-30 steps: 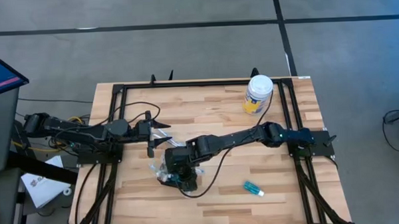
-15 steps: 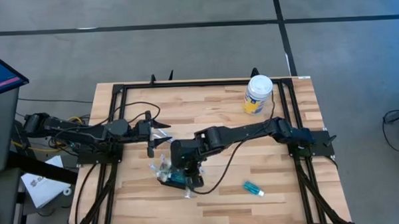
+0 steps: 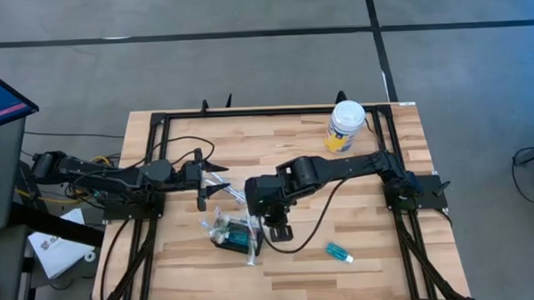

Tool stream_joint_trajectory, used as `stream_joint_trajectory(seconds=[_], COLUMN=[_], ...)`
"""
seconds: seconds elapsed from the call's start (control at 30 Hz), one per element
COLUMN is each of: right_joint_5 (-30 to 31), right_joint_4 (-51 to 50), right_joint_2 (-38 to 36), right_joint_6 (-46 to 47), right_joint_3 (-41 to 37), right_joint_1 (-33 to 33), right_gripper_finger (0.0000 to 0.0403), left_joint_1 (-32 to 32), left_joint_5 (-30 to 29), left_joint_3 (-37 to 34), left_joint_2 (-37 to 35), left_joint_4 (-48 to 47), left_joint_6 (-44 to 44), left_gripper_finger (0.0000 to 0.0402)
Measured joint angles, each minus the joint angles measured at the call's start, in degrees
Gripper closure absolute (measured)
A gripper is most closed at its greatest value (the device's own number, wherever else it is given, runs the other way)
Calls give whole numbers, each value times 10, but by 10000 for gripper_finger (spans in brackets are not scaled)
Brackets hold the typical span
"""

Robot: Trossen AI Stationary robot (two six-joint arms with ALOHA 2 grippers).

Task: Pick & Place toothbrushing station
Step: Put the mouthwash into the mesh organizer

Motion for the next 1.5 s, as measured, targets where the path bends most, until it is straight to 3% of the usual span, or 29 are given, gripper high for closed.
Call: stream_joint_trajectory(seconds=[0.53,0.73,1.2,1.3,1.4,1.5], right_joint_5=[93,110,134,179,244,269], right_joint_4=[-138,-148,-147,-145,-124,-10], right_joint_2=[-4,-4,-49,-100,-167,-246], right_joint_6=[43,49,69,90,131,141], right_joint_3=[-13,-13,-17,-57,-145,-275], right_joint_1=[-31,-33,-4,22,49,62], right_gripper_finger=[288,288,288,288,288,288], left_joint_1=[0,0,0,0,0,0], left_joint_5=[-1,-48,-50,-50,-50,-50], left_joint_3=[0,0,0,0,0,0], left_joint_2=[0,0,-3,-9,-16,-24], left_joint_4=[0,0,-19,-25,-27,-24], left_joint_6=[0,18,20,20,20,20], left_gripper_finger=[192,192,192,192,192,192])
